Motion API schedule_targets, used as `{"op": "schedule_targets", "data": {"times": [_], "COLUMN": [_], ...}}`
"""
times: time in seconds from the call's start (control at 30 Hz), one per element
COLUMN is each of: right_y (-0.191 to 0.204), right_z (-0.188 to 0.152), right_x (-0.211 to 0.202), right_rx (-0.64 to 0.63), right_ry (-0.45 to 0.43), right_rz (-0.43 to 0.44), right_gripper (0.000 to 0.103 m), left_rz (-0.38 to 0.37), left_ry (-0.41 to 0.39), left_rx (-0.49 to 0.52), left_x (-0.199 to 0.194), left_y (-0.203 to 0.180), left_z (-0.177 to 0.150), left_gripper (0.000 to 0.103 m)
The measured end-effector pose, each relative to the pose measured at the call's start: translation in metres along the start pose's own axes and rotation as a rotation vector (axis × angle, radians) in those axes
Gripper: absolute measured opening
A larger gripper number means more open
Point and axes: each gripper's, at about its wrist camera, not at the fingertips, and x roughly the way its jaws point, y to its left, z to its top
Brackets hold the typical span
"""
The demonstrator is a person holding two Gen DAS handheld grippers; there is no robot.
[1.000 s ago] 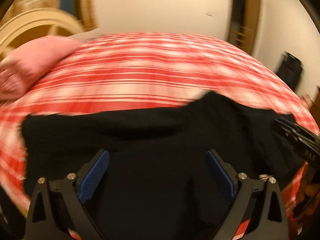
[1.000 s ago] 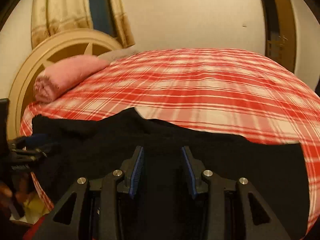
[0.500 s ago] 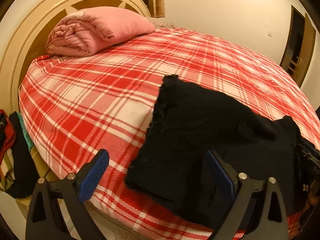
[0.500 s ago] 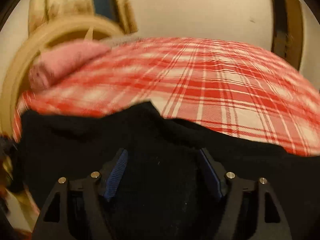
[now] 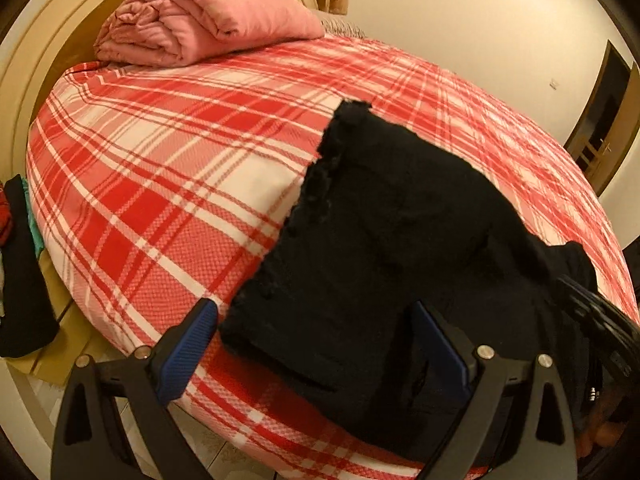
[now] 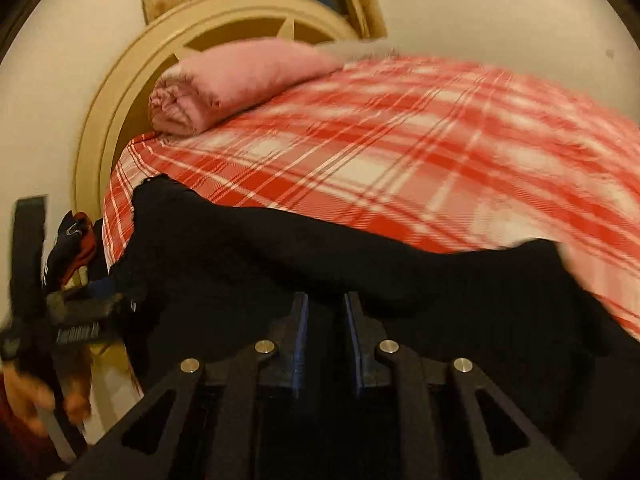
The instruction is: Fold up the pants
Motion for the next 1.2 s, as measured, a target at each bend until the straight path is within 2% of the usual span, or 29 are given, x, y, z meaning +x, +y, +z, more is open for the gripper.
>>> {"op": "schedule_targets", "data": {"times": [0.03, 0.1, 0.2, 0.33, 0.47, 0.57, 0.67, 0.73, 0.8, 0.87, 0.9, 1.07, 1.1, 1.13, 1.2], "right_y": [0.002, 0.003, 0.001, -0.004, -0.008, -0.012, -0.021, -0.029, -0.037, -0.043, -0.045, -0.052, -0.056, -0.059, -0.065], "right_z": [0.003, 0.009, 0.011, 0.005, -0.007, -0.017, -0.027, -0.032, -0.036, -0.038, -0.04, -0.047, -0.049, -0.051, -0.055], "right_x": [0.011, 0.023, 0.025, 0.005, -0.028, -0.051, -0.07, -0.077, -0.081, -0.086, -0.089, -0.117, -0.123, -0.126, -0.131], "right_rx": [0.011, 0.026, 0.059, 0.106, 0.108, 0.114, 0.134, 0.165, 0.2, 0.226, 0.237, 0.246, 0.254, 0.263, 0.287], "right_ry": [0.017, -0.004, -0.012, -0.048, -0.111, -0.146, -0.176, -0.183, -0.187, -0.192, -0.202, -0.271, -0.28, -0.283, -0.291], "right_rz": [-0.003, -0.027, -0.032, 0.023, -0.003, -0.024, -0.062, -0.072, -0.074, -0.073, -0.072, -0.109, -0.121, -0.126, -0.131], "right_gripper": [0.019, 0.019, 0.019, 0.019, 0.019, 0.019, 0.019, 0.02, 0.02, 0.02, 0.02, 0.02, 0.02, 0.02, 0.02], "left_rz": [0.004, 0.013, 0.029, 0.05, 0.033, -0.039, -0.088, -0.11, -0.16, -0.215, -0.215, -0.211, -0.216, -0.206, -0.12], "left_ry": [-0.001, -0.001, 0.001, -0.004, -0.017, -0.021, -0.064, -0.075, -0.075, -0.073, -0.082, -0.1, -0.094, -0.079, -0.081], "left_rx": [0.001, 0.011, 0.031, 0.065, 0.054, 0.015, 0.024, 0.02, -0.004, -0.024, -0.019, -0.011, -0.021, -0.025, 0.004], "left_x": [0.001, 0.003, 0.007, 0.011, 0.014, 0.014, 0.005, 0.001, -0.002, -0.006, -0.009, -0.018, -0.018, -0.018, -0.02], "left_y": [-0.001, -0.003, -0.007, -0.015, -0.015, -0.013, -0.013, -0.011, -0.009, -0.009, -0.012, -0.018, -0.016, -0.015, -0.011], "left_z": [0.0, 0.001, 0.002, 0.003, 0.005, 0.007, 0.008, 0.008, 0.008, 0.008, 0.007, 0.009, 0.011, 0.014, 0.021], "left_gripper": [0.099, 0.099, 0.099, 0.1, 0.1, 0.084, 0.059, 0.047, 0.031, 0.022, 0.02, 0.018, 0.021, 0.026, 0.056]}}
